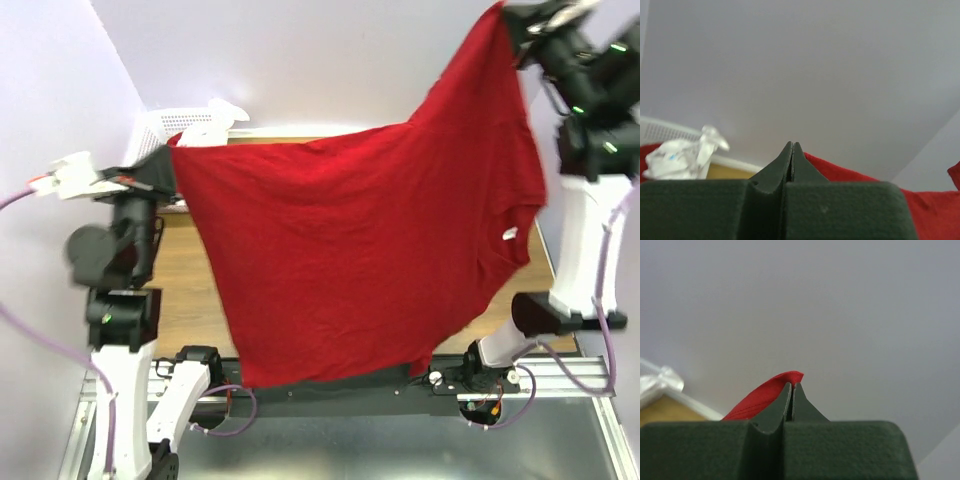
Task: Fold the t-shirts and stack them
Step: Flatten the tshirt out
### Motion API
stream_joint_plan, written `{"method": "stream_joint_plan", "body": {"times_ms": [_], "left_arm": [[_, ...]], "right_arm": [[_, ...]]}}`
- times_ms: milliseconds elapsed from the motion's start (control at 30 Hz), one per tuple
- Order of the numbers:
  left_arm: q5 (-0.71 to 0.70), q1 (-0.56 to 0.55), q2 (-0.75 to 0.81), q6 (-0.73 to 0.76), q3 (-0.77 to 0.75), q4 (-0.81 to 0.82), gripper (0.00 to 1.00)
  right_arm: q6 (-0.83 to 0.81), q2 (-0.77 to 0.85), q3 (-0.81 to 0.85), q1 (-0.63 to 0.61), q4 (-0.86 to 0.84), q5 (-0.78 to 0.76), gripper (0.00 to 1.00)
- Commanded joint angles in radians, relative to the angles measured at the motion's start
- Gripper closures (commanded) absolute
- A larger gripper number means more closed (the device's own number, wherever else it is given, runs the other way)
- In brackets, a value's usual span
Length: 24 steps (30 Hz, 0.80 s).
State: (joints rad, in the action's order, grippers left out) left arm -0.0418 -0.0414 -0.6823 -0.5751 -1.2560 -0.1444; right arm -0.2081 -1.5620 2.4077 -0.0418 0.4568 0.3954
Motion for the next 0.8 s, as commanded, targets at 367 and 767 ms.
{"method": "stream_joint_plan", "body": {"times_ms": [367, 767], "left_arm": [[-0.161, 0.029, -0.316, 0.047, 0.468, 0.276, 1.0], [-0.13, 0.063, -0.738, 0.106, 0.308, 0.355, 1.0]], "right_arm": [[0.006, -0.513, -0.314, -0.023, -0.133, 0.286, 1.0], [0.078, -0.889, -0.001, -0.063, -0.167, 0.161, 1.0]]}}
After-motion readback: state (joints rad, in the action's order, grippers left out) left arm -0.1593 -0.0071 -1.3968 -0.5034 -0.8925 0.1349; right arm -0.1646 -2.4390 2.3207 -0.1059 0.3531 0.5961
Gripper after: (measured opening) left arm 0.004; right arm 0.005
